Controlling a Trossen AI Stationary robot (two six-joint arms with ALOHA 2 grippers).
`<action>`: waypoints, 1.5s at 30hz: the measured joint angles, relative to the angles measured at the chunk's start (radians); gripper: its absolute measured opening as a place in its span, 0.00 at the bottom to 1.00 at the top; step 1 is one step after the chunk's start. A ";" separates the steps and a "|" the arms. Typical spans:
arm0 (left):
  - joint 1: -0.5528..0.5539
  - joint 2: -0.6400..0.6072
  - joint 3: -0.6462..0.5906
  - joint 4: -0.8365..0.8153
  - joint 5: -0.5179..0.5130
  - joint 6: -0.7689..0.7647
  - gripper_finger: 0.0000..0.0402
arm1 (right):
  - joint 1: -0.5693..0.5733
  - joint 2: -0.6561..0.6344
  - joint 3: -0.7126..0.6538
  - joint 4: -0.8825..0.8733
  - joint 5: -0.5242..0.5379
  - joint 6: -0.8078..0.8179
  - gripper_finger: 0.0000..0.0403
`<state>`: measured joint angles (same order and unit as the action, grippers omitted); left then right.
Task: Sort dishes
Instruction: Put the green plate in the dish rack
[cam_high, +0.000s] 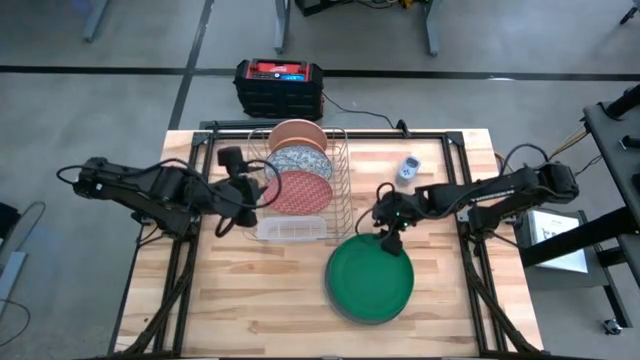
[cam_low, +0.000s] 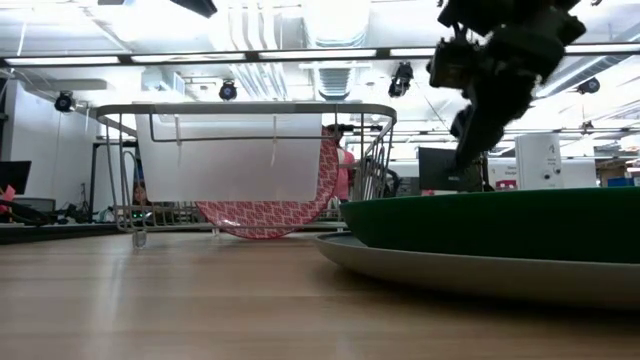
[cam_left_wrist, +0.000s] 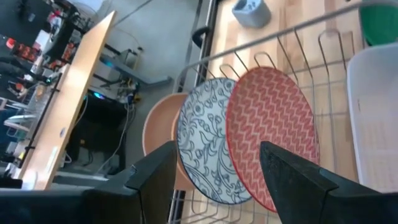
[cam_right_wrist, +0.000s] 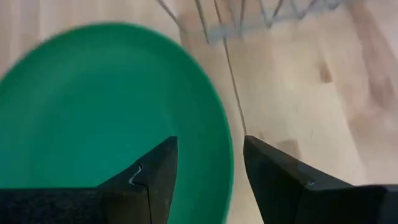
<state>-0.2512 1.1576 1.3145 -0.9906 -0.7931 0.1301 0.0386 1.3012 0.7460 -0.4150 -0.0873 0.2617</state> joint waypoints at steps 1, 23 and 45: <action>0.000 -0.001 -0.012 0.001 0.000 -0.004 0.55 | 0.008 0.007 -0.005 -0.006 0.009 0.007 0.43; 0.000 -0.012 -0.098 0.013 -0.009 -0.073 0.55 | 0.022 0.176 -0.034 0.001 0.063 -0.011 0.32; 0.000 -0.012 -0.098 0.026 -0.010 -0.073 0.55 | 0.022 0.110 -0.034 -0.001 0.059 -0.056 0.01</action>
<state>-0.2515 1.1454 1.2167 -0.9647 -0.8032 0.0570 0.0605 1.4107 0.7124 -0.4160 -0.0286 0.2060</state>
